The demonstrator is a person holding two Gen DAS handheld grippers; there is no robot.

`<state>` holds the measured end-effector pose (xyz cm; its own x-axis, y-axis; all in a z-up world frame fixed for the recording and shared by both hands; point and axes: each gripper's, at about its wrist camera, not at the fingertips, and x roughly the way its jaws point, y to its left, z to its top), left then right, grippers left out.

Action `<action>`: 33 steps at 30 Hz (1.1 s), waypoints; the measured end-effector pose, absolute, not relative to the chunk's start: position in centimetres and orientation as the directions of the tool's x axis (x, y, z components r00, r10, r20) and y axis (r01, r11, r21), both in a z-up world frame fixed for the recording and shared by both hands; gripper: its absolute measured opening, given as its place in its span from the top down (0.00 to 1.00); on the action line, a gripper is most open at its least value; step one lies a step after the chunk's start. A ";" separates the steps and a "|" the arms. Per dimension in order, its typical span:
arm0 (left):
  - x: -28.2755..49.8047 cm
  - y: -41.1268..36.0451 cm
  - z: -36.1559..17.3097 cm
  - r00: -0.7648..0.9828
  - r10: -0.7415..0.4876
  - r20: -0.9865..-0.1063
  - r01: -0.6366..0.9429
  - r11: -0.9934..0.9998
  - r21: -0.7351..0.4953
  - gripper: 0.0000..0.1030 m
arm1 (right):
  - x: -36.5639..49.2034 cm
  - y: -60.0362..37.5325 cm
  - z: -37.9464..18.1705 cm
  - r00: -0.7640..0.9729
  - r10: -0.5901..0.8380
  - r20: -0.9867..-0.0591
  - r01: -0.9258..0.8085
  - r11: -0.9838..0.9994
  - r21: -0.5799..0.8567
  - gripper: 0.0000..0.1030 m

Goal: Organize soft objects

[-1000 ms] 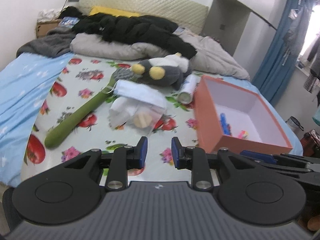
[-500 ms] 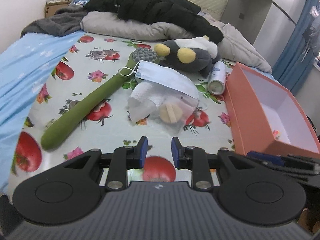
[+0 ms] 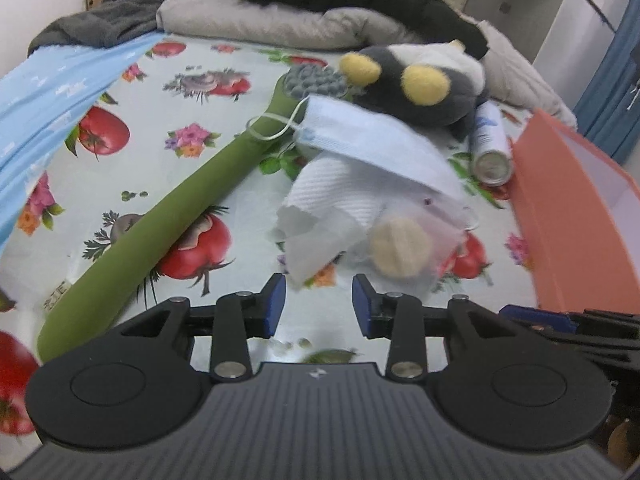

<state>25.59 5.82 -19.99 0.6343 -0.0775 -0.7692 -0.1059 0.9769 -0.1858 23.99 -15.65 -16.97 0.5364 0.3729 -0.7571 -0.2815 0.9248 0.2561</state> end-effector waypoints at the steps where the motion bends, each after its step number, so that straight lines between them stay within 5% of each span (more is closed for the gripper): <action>1: 26.0 6.1 -20.5 0.630 -0.078 -0.773 -0.108 0.976 -0.187 0.59 | 24.6 -15.4 -17.4 0.531 0.372 -0.761 -0.280 0.925 0.257 0.63; 12: 29.1 7.2 -23.1 0.626 -0.120 -0.770 -0.084 0.972 -0.220 0.59 | 29.4 -14.1 -21.1 0.480 0.383 -0.789 -0.231 0.923 0.307 0.64; 14: 29.3 7.1 -23.1 0.630 -0.125 -0.766 -0.077 0.972 -0.222 0.60 | 29.8 -14.0 -21.4 0.474 0.392 -0.788 -0.232 0.920 0.318 0.72; 20: 29.0 7.0 -23.1 0.640 -0.119 -0.759 -0.085 0.971 -0.225 0.78 | 30.3 -13.6 -21.6 0.465 0.425 -0.777 -0.259 0.904 0.339 0.91; 28: 26.5 6.7 -21.6 0.662 -0.097 -0.744 -0.106 0.969 -0.222 0.97 | 28.9 -13.7 -20.2 0.480 0.437 -0.761 -0.279 0.898 0.340 0.93; 33: 23.4 6.0 -20.2 0.674 -0.091 -0.733 -0.111 0.969 -0.222 0.97 | 26.9 -14.3 -18.7 0.499 0.436 -0.749 -0.281 0.899 0.336 0.94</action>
<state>23.41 6.03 -20.23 0.6736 -0.0912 -0.7334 -0.1106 0.9687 -0.2220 26.91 -14.29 -18.69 0.4995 0.4359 -0.7486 -0.2806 0.8990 0.3363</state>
